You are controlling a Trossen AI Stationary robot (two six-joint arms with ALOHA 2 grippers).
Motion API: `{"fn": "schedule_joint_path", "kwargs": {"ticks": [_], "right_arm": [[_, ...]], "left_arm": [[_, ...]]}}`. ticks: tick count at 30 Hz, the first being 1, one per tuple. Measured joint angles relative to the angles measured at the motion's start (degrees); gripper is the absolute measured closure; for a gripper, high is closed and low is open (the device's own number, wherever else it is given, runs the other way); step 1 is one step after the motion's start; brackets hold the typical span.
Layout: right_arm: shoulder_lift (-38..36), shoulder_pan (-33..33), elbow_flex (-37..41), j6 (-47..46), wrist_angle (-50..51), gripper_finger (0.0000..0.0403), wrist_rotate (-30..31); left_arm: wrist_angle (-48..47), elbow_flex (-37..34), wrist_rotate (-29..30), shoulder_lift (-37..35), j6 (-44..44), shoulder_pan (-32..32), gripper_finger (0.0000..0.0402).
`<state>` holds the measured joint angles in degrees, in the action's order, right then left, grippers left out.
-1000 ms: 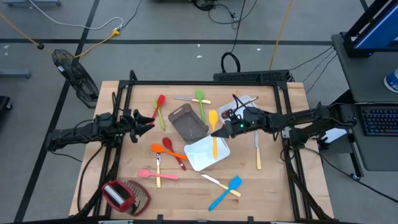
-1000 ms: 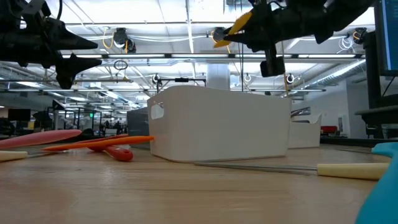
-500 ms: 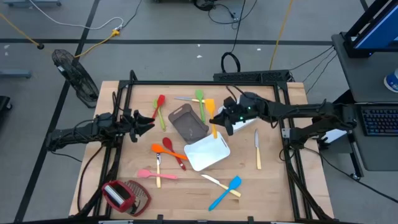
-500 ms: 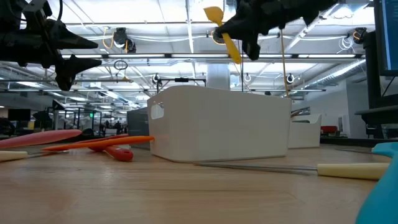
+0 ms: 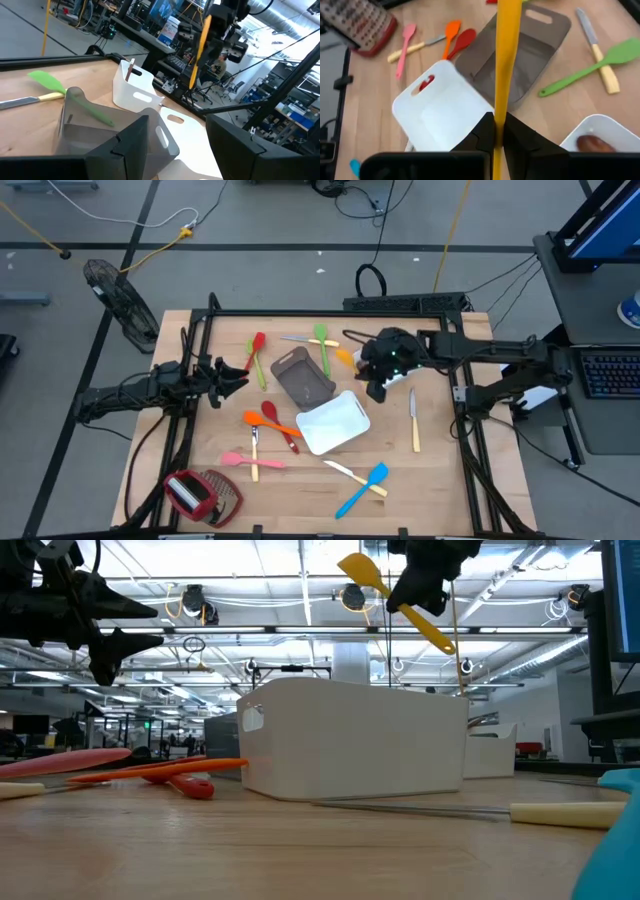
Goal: Pick & Place Kitchen Items
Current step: Put the yellow spatula into the bottom white bin
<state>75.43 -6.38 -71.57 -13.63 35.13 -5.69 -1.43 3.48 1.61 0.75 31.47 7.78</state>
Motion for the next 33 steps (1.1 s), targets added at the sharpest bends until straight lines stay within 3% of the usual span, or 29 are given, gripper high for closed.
{"fn": "schedule_joint_path", "kwargs": {"ticks": [8,13,20,30,33], "right_arm": [[4.88,7.04,-0.05,7.7,0.24,0.0391,3.64],[9.87,10.94,-1.31,11.72,5.09,0.0391,10.32],[16.4,15.22,-8.62,18.99,17.23,0.0391,27.95],[23.72,19.78,-11.43,43.33,18.18,0.0385,55.19],[26.14,20.9,-11.41,49.4,18.23,0.0384,59.42]], "left_arm": [[2.01,0.0,0.02,-0.02,0.59,0.0,0.0199],[2.14,0.0,0.04,0.04,0.74,0.01,0.0199],[1.42,0.01,0.17,0.7,0.57,0.01,0.0199],[1.18,0.02,1.01,2.21,0.32,-0.01,0.0199],[1.06,0.02,1.5,2.97,0.3,0.01,0.0199]]}}
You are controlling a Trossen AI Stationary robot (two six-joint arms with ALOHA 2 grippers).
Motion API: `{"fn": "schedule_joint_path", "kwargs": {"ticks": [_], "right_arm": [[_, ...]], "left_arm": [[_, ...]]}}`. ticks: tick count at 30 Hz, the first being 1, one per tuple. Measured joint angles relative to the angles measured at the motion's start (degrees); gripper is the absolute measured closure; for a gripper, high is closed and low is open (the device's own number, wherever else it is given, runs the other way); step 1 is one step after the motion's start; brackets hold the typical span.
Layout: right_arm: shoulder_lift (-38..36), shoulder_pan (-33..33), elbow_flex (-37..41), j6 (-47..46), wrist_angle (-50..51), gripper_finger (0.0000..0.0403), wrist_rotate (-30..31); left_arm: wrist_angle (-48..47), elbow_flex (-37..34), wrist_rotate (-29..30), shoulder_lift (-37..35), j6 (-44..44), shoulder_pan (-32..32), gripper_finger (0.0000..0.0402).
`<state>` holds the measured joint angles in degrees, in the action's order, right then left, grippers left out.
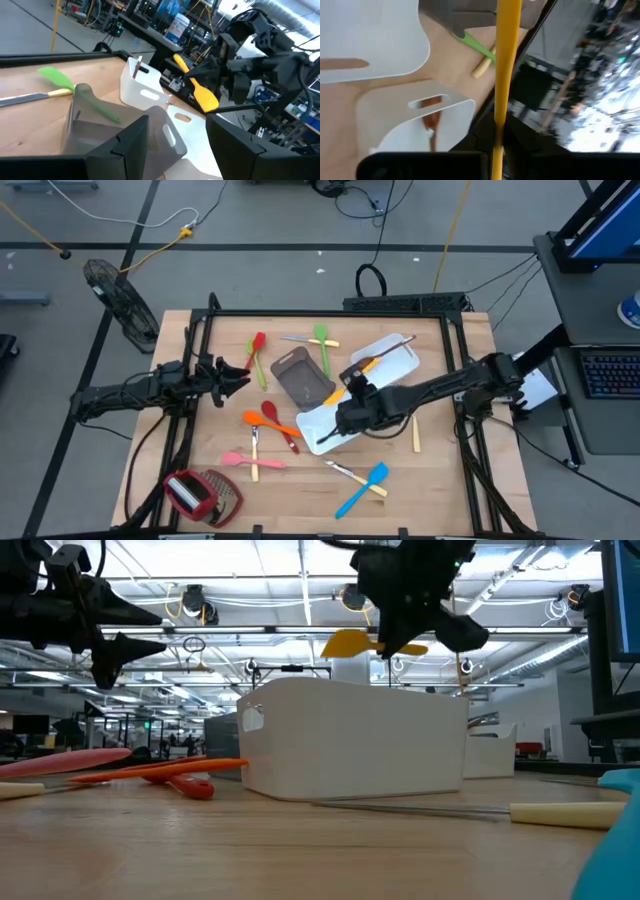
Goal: Pick & Place Kitchen Items
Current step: Put the yellow spatula into the bottom white bin
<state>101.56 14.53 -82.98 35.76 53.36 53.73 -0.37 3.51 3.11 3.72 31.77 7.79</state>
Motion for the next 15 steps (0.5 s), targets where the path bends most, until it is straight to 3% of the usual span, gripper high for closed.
{"fn": "schedule_joint_path", "kwargs": {"ticks": [9,15], "right_arm": [[3.75,3.75,0.0,6.39,-1.02,0.0388,12.68],[3.73,7.2,0.0,9.16,-3.38,0.0388,13.97]], "left_arm": [[0.18,0.0,-0.01,2.13,0.11,-0.02,0.0199],[0.06,-0.02,-0.04,3.12,0.24,-0.02,0.0199]]}}
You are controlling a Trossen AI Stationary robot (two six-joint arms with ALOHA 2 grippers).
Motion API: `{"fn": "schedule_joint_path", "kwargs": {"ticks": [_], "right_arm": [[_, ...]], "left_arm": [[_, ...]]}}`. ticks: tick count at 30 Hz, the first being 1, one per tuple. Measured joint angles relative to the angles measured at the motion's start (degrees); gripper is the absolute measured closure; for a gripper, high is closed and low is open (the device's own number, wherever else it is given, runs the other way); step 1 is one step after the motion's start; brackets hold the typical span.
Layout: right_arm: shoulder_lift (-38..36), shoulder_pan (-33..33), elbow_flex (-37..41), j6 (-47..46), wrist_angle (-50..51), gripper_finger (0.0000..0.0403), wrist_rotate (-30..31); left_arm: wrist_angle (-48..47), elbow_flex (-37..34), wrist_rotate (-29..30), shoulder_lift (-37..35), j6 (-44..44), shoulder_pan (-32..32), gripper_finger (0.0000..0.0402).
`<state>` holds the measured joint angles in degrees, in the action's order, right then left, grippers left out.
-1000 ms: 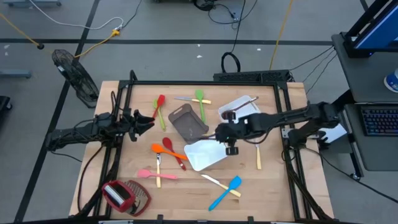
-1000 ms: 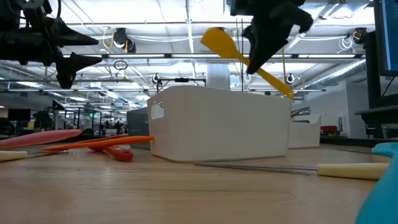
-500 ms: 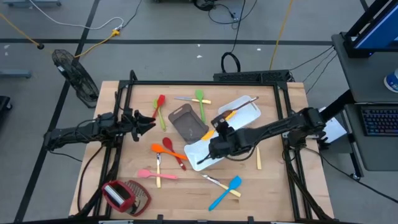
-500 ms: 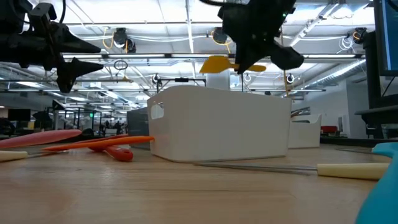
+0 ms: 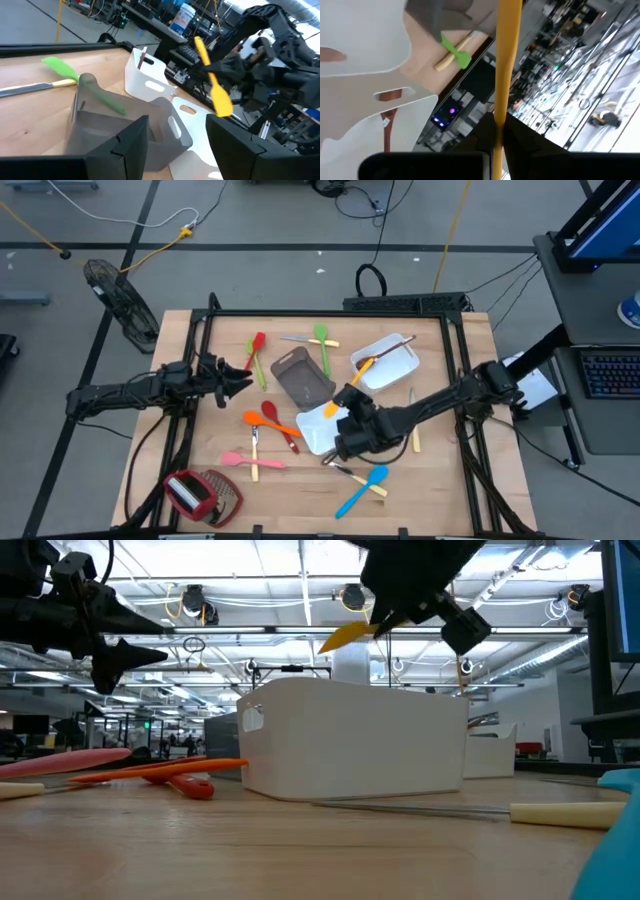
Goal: Pick & Place Kitchen Items
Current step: Put the yellow spatula into the bottom white bin
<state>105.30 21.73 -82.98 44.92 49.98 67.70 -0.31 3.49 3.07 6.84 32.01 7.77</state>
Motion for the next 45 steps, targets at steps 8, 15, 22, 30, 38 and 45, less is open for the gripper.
{"fn": "schedule_joint_path", "kwargs": {"ticks": [8,15,22,30,38,45], "right_arm": [[0.0,3.14,0.0,-0.66,0.02,0.0388,-0.21],[1.25,2.65,0.0,-2.3,0.11,0.0387,-3.4],[6.08,1.67,0.11,-1.68,2.91,0.0387,-2.93],[7.17,1.32,0.09,-2.2,2.03,0.0379,-0.24],[6.82,1.39,0.09,-2.22,1.02,0.0379,-0.24],[6.82,1.61,0.09,-4.14,-0.6,0.0379,-0.15]], "left_arm": [[-0.05,0.0,-0.04,0.06,0.02,-0.02,0.0199],[-0.06,0.0,-0.25,0.03,0.31,-0.02,0.0199],[-0.08,0.0,-0.66,0.03,0.28,-0.02,0.0199],[-1.12,0.0,-1.29,0.06,0.26,-0.02,0.0199],[-1.71,0.0,-1.29,0.06,-0.01,-0.02,0.0199],[-1.71,0.0,-1.27,0.06,-0.2,-0.02,0.0199]]}}
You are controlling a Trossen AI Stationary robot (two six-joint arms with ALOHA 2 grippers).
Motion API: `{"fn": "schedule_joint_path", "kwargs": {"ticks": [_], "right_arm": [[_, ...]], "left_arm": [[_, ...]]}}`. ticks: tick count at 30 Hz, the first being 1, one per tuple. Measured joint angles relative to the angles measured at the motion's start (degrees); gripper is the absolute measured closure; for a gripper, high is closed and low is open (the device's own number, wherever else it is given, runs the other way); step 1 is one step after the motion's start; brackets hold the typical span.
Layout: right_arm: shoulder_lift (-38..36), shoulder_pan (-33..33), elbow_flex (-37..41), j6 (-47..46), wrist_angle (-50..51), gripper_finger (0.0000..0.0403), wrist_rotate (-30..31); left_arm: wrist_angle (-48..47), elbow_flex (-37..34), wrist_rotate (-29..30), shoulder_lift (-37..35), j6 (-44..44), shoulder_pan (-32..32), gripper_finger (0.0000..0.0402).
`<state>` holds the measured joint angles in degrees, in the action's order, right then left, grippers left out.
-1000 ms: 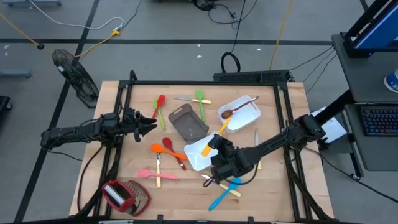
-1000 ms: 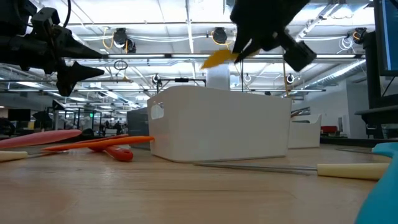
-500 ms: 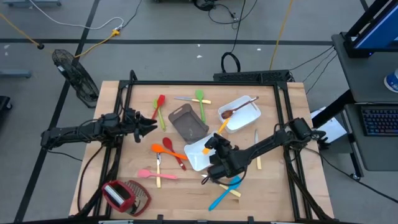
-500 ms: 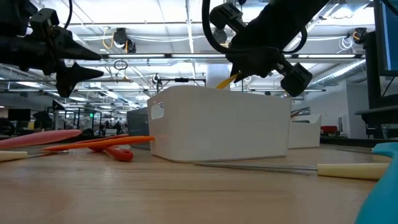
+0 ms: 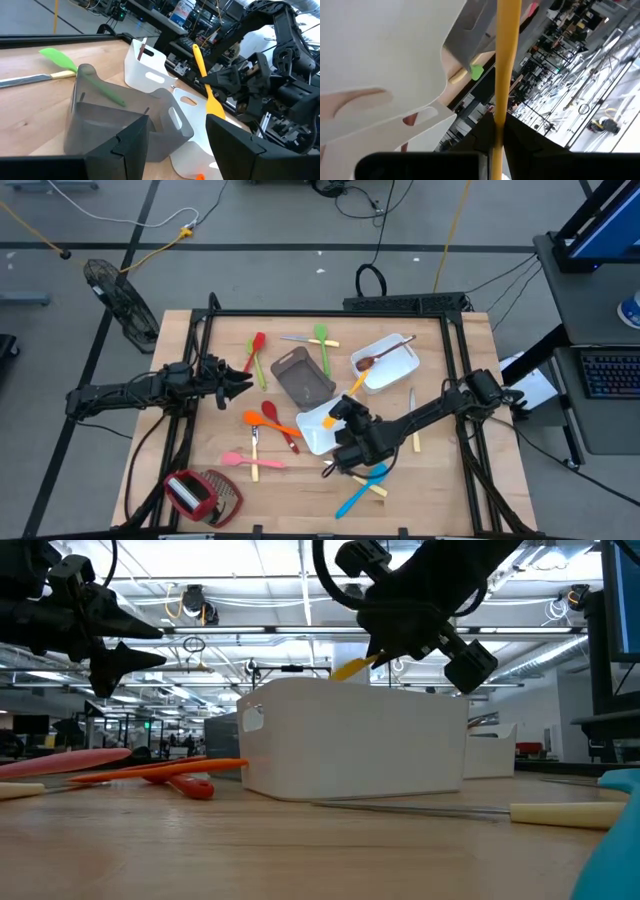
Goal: Pick & Place Kitchen Items
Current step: Put the yellow spatula into the bottom white bin
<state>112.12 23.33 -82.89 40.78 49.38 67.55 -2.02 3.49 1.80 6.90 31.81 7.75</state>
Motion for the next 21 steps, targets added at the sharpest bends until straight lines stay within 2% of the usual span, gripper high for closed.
{"fn": "schedule_joint_path", "kwargs": {"ticks": [21], "right_arm": [[0.0,1.46,0.0,-2.67,-1.11,0.0378,0.4]], "left_arm": [[0.02,0.0,0.04,0.0,-0.07,0.0,0.0199]]}}
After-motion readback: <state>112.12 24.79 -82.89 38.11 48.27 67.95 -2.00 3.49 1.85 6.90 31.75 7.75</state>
